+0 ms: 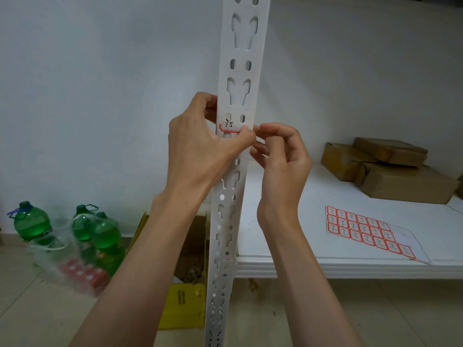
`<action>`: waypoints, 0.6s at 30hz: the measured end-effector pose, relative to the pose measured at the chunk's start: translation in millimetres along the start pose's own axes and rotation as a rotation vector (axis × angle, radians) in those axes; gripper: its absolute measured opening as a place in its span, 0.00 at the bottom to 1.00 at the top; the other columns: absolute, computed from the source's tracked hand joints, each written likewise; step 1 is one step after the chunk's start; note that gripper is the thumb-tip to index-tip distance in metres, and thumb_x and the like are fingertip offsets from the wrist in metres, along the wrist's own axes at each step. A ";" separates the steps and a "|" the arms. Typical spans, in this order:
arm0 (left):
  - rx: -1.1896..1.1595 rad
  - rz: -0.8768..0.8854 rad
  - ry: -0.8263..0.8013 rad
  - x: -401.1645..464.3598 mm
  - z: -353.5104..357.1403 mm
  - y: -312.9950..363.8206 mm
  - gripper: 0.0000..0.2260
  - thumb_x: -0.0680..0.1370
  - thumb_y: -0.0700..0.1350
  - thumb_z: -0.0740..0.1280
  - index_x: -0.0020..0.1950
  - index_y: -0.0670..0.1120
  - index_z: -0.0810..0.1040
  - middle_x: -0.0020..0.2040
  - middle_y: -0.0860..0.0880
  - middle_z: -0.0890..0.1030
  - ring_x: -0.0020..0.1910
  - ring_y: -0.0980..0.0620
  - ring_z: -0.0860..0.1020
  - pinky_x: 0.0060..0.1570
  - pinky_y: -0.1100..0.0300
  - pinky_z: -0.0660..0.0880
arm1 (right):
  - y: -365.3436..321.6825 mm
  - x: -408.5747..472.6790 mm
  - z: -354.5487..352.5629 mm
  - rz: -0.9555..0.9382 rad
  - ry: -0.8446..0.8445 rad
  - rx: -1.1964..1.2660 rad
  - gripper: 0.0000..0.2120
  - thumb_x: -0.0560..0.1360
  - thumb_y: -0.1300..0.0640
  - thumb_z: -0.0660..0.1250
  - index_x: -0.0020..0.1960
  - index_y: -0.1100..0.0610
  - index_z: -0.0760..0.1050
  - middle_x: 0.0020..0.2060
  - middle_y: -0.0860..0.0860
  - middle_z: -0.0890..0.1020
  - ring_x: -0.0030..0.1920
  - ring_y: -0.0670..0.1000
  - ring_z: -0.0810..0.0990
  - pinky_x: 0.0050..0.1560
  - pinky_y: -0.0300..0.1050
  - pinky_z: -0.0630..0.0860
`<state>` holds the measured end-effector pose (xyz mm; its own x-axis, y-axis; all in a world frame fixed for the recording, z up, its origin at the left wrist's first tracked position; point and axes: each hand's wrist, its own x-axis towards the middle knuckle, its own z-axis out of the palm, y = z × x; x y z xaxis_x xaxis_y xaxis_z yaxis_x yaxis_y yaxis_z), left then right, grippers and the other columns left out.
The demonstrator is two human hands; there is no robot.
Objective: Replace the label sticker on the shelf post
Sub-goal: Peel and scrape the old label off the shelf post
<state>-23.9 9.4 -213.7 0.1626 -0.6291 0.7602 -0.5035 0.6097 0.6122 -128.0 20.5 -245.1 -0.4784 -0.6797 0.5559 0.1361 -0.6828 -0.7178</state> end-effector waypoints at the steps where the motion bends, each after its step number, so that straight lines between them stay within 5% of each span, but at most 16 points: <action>1: 0.003 0.005 0.007 0.1 0.3 -0.2 0.21 0.73 0.54 0.74 0.61 0.47 0.75 0.60 0.52 0.81 0.50 0.52 0.82 0.50 0.61 0.81 | -0.1 0.4 -0.3 -0.001 -0.004 -0.004 0.11 0.81 0.69 0.59 0.48 0.61 0.79 0.42 0.49 0.86 0.43 0.46 0.85 0.46 0.39 0.81; 6: 0.004 0.019 0.011 -0.6 1.5 -1.1 0.21 0.71 0.55 0.73 0.60 0.47 0.75 0.58 0.53 0.82 0.44 0.52 0.81 0.42 0.71 0.76 | -0.2 1.6 -1.3 0.009 -0.015 -0.019 0.11 0.81 0.69 0.59 0.48 0.62 0.80 0.40 0.46 0.85 0.43 0.45 0.86 0.47 0.40 0.82; 12: -0.016 0.036 -0.017 -1.2 0.8 -4.7 0.23 0.70 0.59 0.70 0.60 0.49 0.74 0.53 0.56 0.79 0.35 0.55 0.76 0.38 0.70 0.73 | 1.0 2.0 -0.1 0.018 -0.007 -0.019 0.12 0.81 0.69 0.59 0.47 0.62 0.80 0.40 0.46 0.86 0.43 0.46 0.86 0.47 0.40 0.82; 18: 0.012 0.012 0.006 -0.3 2.9 -2.7 0.20 0.71 0.56 0.73 0.58 0.50 0.74 0.49 0.60 0.77 0.39 0.57 0.79 0.39 0.68 0.75 | 1.2 0.5 1.0 0.011 -0.001 -0.016 0.12 0.81 0.68 0.59 0.46 0.61 0.80 0.38 0.44 0.85 0.43 0.44 0.85 0.46 0.39 0.82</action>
<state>-25.0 6.6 -216.2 0.1618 -0.6190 0.7686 -0.5151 0.6113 0.6008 -127.2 19.0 -245.3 -0.4764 -0.6871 0.5485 0.1269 -0.6711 -0.7305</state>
